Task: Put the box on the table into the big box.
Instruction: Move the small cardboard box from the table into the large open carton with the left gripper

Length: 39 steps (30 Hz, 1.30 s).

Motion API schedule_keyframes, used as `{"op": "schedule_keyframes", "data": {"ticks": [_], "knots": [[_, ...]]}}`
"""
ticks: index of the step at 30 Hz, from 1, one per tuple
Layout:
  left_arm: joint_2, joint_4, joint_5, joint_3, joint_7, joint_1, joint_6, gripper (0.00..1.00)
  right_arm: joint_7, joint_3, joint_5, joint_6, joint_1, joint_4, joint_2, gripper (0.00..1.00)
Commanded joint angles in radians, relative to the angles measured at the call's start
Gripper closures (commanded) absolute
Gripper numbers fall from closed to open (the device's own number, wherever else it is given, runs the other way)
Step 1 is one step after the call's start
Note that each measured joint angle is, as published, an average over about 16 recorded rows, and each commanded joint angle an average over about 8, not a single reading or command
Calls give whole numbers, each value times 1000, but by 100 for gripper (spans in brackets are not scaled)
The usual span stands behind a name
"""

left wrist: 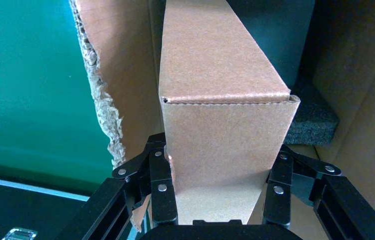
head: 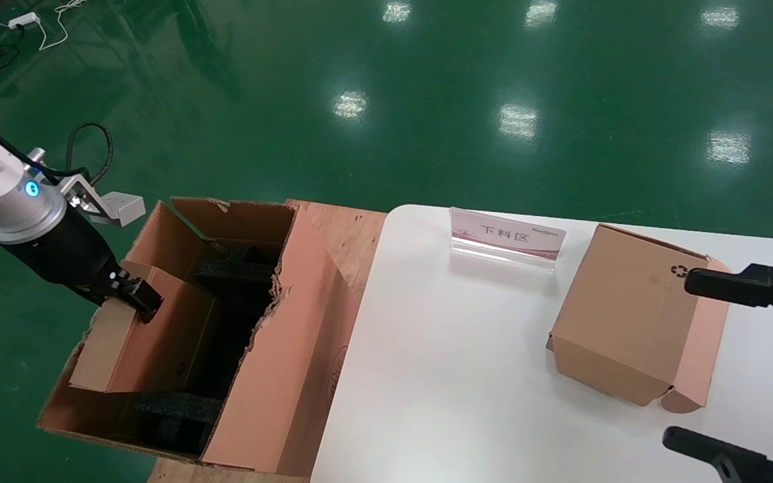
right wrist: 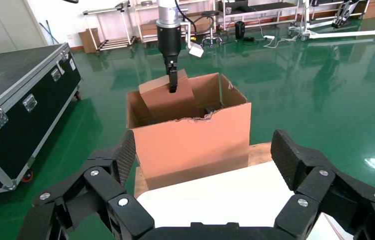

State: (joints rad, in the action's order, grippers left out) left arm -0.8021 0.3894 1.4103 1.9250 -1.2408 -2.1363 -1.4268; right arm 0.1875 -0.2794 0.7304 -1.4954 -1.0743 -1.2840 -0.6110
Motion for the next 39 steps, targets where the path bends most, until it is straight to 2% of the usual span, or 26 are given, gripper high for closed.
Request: {"op": "schedule_keyframes", "data": {"ticks": [1,18,19,25,27,39], "knots": [[-7,-10,0,-2,1,11,5,100,0,0,0,0,0,0,0,0],[-59,-75,7,-9,6,88,54,99,0,0,0,0,0,0,0,0],[-63,-81,8,-9,7,94,56,93,0,0,0,0,0,0,0,0],[-84,-117,10,-10,11,115,61,19,0,0,0,0,0,0,0,0],[-89,-126,10,-10,11,120,61,1,0,0,0,0,0,0,0,0],[-101,-149,11,-11,14,131,62,0,0,0,0,0,0,0,0,0]]}}
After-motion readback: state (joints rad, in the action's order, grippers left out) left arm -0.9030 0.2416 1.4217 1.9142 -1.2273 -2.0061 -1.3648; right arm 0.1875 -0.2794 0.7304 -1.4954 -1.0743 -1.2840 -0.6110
